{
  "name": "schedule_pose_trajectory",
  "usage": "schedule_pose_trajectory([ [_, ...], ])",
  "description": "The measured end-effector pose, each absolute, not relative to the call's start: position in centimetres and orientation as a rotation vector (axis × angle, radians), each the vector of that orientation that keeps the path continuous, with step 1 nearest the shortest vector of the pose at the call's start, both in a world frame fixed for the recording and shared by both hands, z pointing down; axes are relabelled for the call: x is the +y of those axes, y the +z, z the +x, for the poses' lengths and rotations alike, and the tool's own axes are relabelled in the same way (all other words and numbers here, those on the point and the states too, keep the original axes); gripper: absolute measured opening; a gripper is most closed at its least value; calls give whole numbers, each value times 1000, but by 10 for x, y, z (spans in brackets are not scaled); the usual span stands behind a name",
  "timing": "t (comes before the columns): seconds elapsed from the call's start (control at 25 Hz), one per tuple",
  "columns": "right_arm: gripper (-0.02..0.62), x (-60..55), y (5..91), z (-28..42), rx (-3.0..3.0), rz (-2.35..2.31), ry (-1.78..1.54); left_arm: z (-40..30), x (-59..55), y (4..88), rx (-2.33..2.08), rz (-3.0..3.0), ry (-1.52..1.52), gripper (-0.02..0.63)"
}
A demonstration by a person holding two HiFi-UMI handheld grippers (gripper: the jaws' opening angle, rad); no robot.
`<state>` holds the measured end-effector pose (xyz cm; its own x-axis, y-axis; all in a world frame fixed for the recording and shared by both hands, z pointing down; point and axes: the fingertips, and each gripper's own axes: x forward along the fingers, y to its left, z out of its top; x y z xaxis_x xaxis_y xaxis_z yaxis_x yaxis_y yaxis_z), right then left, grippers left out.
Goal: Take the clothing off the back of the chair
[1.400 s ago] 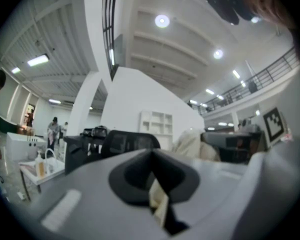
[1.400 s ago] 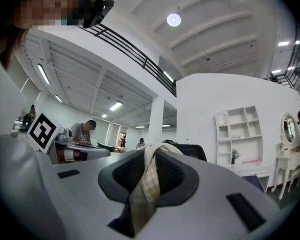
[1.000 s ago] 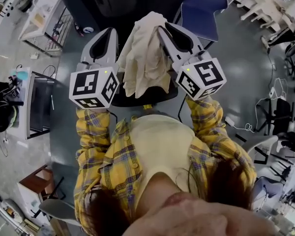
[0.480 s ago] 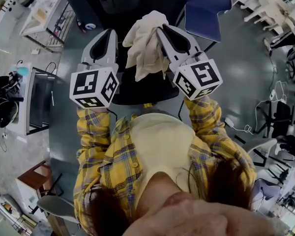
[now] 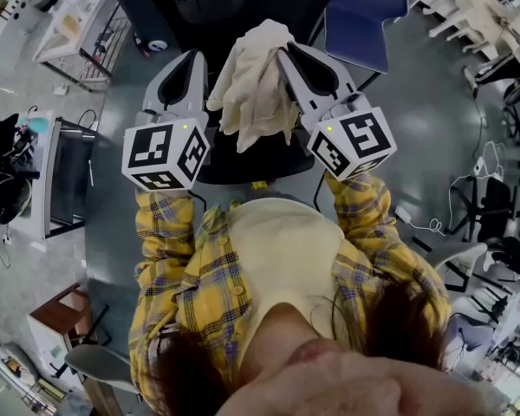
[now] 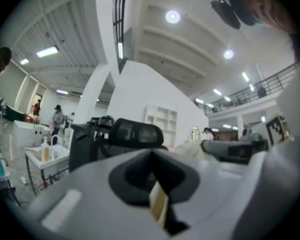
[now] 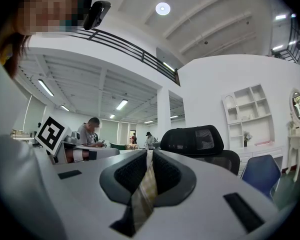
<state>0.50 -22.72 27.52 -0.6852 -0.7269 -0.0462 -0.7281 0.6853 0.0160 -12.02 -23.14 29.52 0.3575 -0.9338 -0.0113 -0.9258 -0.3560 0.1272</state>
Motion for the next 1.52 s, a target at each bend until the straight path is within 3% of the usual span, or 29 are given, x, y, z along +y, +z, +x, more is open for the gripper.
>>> schedule_pose_trajectory([
  [1.52, 38, -232, 284, 7, 2845, -1261, 6, -125, -226, 307, -1737, 2493, -83, 5],
])
